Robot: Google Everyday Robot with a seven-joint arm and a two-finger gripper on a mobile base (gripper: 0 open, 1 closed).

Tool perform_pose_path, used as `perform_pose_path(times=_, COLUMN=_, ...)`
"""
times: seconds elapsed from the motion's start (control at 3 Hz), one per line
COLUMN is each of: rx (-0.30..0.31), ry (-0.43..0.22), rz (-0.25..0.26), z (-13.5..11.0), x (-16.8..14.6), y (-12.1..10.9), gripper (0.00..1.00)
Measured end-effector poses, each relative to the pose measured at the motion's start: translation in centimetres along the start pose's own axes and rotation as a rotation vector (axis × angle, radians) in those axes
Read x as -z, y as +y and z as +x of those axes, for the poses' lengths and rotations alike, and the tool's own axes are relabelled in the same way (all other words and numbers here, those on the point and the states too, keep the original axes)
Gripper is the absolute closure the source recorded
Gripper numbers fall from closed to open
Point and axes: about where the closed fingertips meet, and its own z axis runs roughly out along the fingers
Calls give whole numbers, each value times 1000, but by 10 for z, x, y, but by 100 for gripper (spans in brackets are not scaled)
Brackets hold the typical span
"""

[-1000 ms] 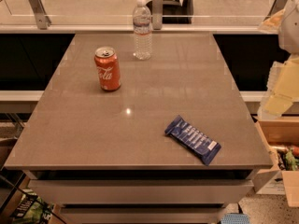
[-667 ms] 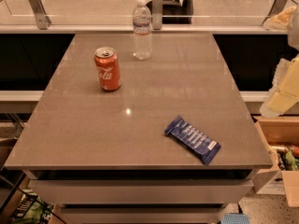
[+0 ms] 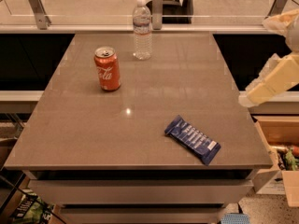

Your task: Pick coke can

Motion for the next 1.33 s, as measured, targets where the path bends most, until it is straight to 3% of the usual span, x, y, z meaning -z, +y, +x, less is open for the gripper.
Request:
perform_pose_path(times=0.33, rx=-54, ry=-142, rz=16, z=-16, x=-13, y=-8, gripper=0)
perform_pose_path(times=1.0, rx=-112, ry=-389, rz=-36, z=-59, x=-60, y=-20, gripper=0)
perform_pose_path(times=1.33, rx=-112, ry=-389, rz=-36, z=-59, x=-60, y=-20, gripper=0)
